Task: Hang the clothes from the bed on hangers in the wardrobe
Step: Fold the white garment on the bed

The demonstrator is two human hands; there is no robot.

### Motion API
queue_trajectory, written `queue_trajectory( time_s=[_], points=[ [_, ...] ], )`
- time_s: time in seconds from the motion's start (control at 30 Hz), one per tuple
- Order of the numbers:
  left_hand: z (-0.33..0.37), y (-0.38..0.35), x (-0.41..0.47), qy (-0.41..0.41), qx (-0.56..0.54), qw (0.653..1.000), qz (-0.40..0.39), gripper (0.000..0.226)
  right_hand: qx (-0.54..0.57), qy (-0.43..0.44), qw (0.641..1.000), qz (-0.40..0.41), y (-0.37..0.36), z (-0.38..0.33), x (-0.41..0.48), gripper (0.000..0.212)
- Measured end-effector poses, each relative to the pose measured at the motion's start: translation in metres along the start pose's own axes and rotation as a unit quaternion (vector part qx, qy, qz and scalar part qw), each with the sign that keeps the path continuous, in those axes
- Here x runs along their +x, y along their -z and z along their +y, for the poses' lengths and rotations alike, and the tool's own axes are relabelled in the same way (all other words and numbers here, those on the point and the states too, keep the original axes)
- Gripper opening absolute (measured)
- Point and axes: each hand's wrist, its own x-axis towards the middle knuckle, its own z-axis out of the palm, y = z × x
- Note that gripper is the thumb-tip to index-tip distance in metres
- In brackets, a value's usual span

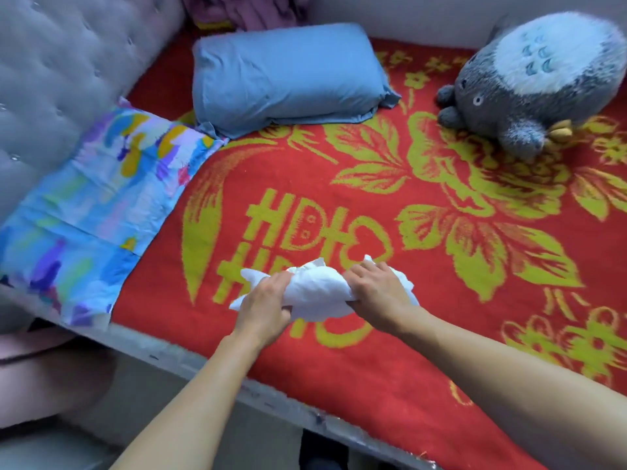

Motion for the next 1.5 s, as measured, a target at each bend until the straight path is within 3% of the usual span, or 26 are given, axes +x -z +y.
queue_trajectory(
  time_s=[0.2,0.3,0.43,0.57,0.67,0.8,0.97,1.07,1.33,1.5],
  points=[
    [0.004,0.06,-0.166,0.08,0.064,0.989,0.109,0.046,-0.036,0.192,0.98,0.031,0.069,-0.104,-0.032,0.021],
    [-0.009,0.086,-0.254,0.143,0.081,0.972,0.17,0.056,-0.047,0.299,0.951,0.058,0.09,-0.173,-0.039,0.011],
    [-0.034,0.109,-0.372,0.23,0.118,0.938,0.231,0.043,-0.028,0.419,0.906,0.062,0.11,-0.284,-0.046,0.009],
    [-0.062,0.123,-0.492,0.315,0.134,0.892,0.295,0.053,-0.02,0.508,0.86,0.051,0.132,-0.409,-0.067,0.031],
    [-0.089,0.129,-0.58,0.36,0.142,0.864,0.322,0.058,-0.008,0.572,0.818,0.065,0.132,-0.503,-0.094,0.035],
    [-0.132,0.13,-0.698,0.412,0.156,0.846,0.301,0.056,-0.019,0.63,0.774,0.061,0.107,-0.63,-0.134,0.039],
    [-0.184,0.128,-0.829,0.474,0.136,0.832,0.253,0.046,0.022,0.664,0.747,0.04,0.067,-0.772,-0.191,0.033],
    [-0.212,0.123,-0.889,0.5,0.12,0.826,0.23,0.065,0.041,0.676,0.736,0.018,0.043,-0.839,-0.22,0.033],
    [-0.311,0.098,-0.96,0.564,0.074,0.8,0.193,0.048,0.018,0.693,0.72,-0.038,-0.028,-0.954,-0.239,0.038],
    [-0.401,0.079,-0.974,0.597,0.009,0.786,0.163,0.062,0.0,0.686,0.723,-0.085,-0.095,-1.015,-0.222,0.042]
  ],
)
